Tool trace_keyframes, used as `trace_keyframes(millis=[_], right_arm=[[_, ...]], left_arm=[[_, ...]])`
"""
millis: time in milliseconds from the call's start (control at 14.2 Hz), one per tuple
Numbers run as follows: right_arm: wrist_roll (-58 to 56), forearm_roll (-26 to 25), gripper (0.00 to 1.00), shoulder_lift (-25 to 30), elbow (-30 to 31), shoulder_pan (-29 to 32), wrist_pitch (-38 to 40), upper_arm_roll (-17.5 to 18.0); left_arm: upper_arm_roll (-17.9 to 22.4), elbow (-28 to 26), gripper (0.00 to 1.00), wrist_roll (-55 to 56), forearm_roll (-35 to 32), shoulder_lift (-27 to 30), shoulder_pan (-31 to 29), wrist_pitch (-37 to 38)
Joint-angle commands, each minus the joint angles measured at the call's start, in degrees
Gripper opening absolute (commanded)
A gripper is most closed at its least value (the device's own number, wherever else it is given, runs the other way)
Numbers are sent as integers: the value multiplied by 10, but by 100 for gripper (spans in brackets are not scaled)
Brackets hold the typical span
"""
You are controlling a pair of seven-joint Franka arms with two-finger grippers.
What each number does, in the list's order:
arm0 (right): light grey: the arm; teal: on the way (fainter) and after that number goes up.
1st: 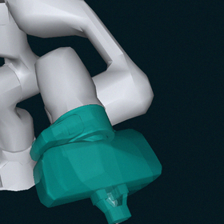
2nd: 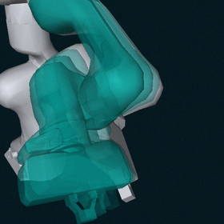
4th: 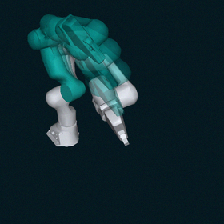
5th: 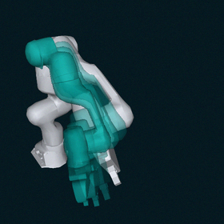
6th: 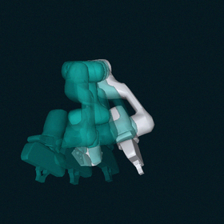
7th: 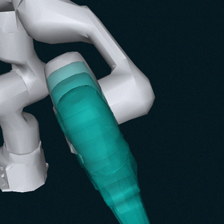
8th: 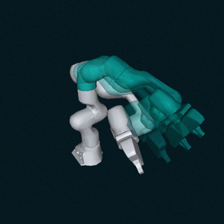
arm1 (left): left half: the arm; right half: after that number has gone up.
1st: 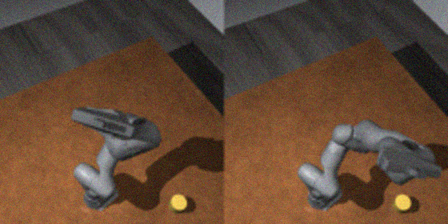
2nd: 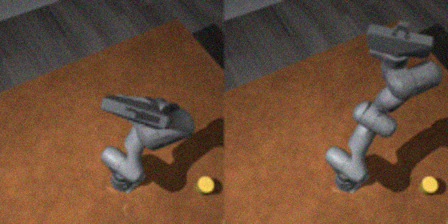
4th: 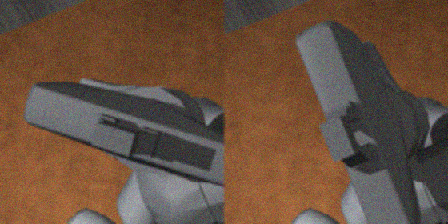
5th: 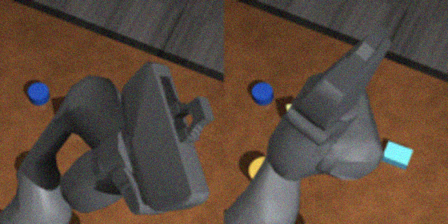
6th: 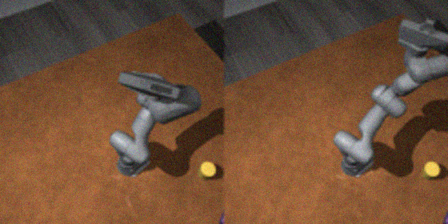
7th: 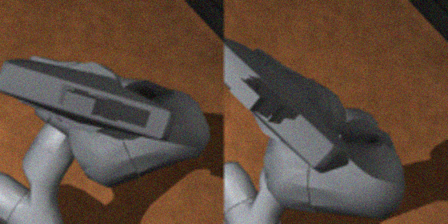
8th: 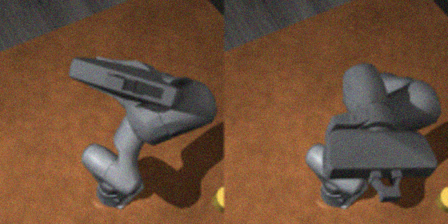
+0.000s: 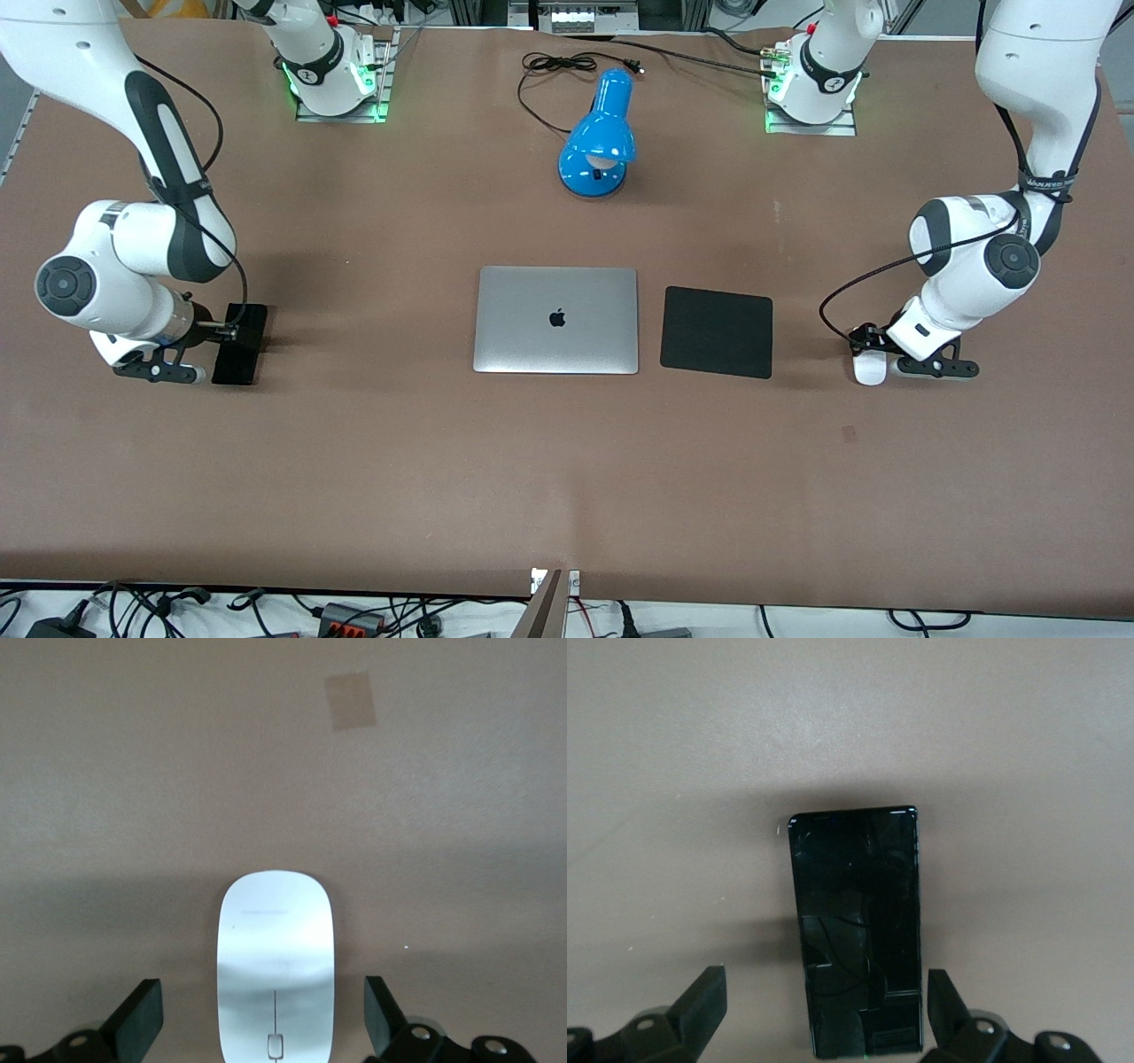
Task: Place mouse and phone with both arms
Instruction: 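Close the right gripper on the phone while the left gripper grasps the mouse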
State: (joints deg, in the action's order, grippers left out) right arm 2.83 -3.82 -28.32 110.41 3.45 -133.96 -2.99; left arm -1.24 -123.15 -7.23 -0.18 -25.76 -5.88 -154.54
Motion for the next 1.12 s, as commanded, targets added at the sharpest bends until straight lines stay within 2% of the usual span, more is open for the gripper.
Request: trace_keyframes(millis=[0,140,281,561,632,912,1053], right_arm=[[11,-8,100,-18,-10,13,-6,5],[8,-8,100,-27,-10,17,-8,5],[5,-8,100,-30,-12,18,-7,5],[-3,-9,100,-45,-29,19,-5,5],[-14,-8,100,-54,-42,19,-5,5],[-18,-9,100,-77,-64,16,-6,5],[-19,-13,100,-82,-73,18,-3,5]], left_arm=[[-2,-24,100,-13,-10,-16,-3,-68],[-3,-31,100,-17,-10,-20,-2,-87],[-3,-31,91,-17,-10,-25,0,-89],[-3,-30,47,-16,-10,-25,0,-92],[-4,-27,40,-15,-10,-20,0,-89],[-6,-16,38,-13,-10,17,2,-61],[-10,33,38,-12,-10,40,3,57]])
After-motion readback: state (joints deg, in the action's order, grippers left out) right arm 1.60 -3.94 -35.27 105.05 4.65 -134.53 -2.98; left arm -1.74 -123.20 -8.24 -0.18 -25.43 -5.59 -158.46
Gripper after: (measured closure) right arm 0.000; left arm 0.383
